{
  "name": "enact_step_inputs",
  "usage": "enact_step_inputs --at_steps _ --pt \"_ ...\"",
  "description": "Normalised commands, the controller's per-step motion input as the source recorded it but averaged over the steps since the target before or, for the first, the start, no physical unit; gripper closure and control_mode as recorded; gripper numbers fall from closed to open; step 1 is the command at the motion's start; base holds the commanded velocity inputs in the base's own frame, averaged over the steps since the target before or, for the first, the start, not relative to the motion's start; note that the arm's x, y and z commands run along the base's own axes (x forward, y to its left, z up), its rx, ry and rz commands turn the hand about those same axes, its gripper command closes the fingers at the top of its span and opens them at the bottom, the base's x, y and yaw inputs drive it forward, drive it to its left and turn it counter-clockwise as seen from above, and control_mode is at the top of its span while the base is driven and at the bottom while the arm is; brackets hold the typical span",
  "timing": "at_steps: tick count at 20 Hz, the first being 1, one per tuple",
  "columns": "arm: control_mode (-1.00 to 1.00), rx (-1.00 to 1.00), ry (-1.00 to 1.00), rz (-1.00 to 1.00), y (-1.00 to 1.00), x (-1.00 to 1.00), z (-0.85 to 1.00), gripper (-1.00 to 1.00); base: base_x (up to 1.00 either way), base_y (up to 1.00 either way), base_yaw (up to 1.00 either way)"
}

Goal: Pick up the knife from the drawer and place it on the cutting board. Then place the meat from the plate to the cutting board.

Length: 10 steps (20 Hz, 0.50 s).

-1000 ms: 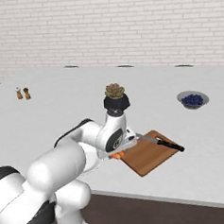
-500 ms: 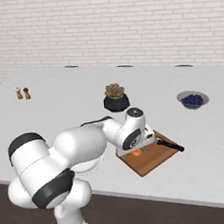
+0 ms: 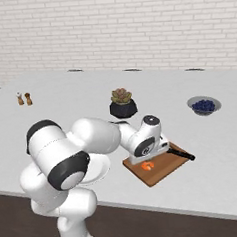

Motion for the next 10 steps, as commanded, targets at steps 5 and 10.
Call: enact_step_inputs --at_steps 5,10 --pt "-1.00 0.00 -0.10 0.00 0.00 0.00 0.02 1.00 0.00 0.00 0.00" --pt "-1.00 0.00 -0.07 0.00 0.12 -0.08 0.19 1.00 0.00 0.00 0.00"
